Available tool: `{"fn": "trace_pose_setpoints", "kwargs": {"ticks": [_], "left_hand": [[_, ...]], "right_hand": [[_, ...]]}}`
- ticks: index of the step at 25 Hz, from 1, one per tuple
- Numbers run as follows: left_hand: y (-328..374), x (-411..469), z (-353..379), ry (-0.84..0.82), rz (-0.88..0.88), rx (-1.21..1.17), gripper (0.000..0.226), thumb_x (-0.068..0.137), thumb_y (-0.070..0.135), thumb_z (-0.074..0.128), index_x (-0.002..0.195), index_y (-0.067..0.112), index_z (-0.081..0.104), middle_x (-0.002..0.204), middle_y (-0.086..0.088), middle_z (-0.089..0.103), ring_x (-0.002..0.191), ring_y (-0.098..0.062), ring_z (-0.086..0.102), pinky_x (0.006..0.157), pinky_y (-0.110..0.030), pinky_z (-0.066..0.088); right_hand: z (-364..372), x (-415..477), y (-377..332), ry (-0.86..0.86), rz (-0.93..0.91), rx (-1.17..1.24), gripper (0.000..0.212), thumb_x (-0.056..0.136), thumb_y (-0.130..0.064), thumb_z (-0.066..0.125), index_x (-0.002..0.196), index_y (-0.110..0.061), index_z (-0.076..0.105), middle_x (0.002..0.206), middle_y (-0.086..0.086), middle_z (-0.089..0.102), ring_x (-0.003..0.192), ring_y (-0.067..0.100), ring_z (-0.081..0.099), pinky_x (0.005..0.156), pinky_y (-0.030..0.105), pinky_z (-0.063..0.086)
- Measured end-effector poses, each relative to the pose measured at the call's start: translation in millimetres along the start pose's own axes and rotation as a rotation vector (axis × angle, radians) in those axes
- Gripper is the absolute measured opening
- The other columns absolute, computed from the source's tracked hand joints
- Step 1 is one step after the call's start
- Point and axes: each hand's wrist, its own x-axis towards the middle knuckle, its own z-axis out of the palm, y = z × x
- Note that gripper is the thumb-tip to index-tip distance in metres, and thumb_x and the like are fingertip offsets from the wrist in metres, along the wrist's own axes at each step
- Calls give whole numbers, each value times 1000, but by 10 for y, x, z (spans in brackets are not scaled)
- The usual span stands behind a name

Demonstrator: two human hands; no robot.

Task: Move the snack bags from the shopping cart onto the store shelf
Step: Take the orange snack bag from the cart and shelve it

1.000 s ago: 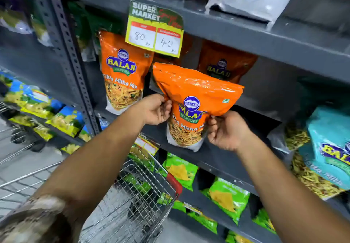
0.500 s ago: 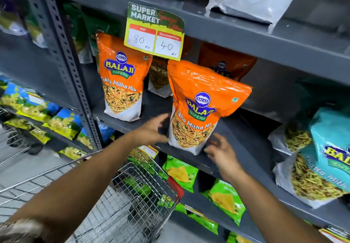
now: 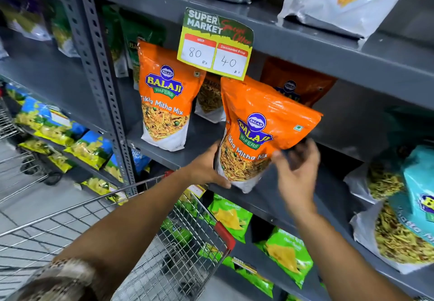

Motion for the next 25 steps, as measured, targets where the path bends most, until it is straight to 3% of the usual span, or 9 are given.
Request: {"fn": "trace_pose_setpoints", "kwargs": {"ticks": [3,7,9,13,15,18,20,23,25], "left_hand": [[27,20,66,53,-34,33,127,42,30,94,141,39,16,139,11,46,128,-13,44,104,-37,41],[53,34,87,128,-65,81,110,45,23,94,136,28,31,122,11,53,116,-13,50,92,-28,40],[42,18,91,130,-52,101,106,46,24,93,133,26,34,126,5,57,114,-13,52,91,-28,42],[46,22,79,125,-46,139,105,47,26,93,134,25,34,132,1,56,115,-14,51,92,-27,41],[7,34,64,123,-61,137,107,44,31,93,134,28,35,132,3,57,118,-16,53,97,-31,44],[-55,41,77,130,-62,166,106,40,41,91,130,32,36,129,3,60,118,-19,55,102,-43,46],[-54,67,81,144,-37,218,104,39,46,89,129,32,37,129,2,59,120,-20,54,103,-45,45],[-27,100,102,124,5,254,104,39,50,88,128,33,37,130,2,59,121,-21,54,104,-45,44],[-50,123,129,109,16,276,106,36,56,86,128,35,37,130,4,59,122,-20,54,105,-48,43]], "right_hand": [[-99,254,-529,72,-304,-20,56,79,-32,65,129,-24,41,127,-9,52,118,3,52,102,24,42],[-81,545,-860,-84,-153,-88,17,85,-32,61,94,-18,68,90,-3,70,84,6,64,80,30,52],[-63,577,-920,-173,-199,-235,14,87,-29,59,77,-23,67,75,-10,67,70,3,60,71,28,51],[7,549,-843,129,-362,-247,21,86,-32,57,96,-18,69,89,-9,66,87,7,63,84,31,53],[47,420,-602,226,-261,-28,42,85,-37,56,120,-12,55,108,-5,62,101,4,58,89,17,48],[74,35,108,-136,-46,-67,80,76,-45,63,142,-24,24,128,-24,47,109,-16,49,86,0,39],[125,-136,516,-338,16,-208,81,69,-52,69,136,-34,29,125,-32,48,115,-14,49,88,6,42],[145,-138,782,-299,60,-228,64,72,-47,71,127,-33,41,124,-13,61,113,4,59,96,35,51],[151,-121,806,-277,64,-199,60,74,-43,71,126,-32,44,124,-10,62,112,4,59,98,39,50]]}}
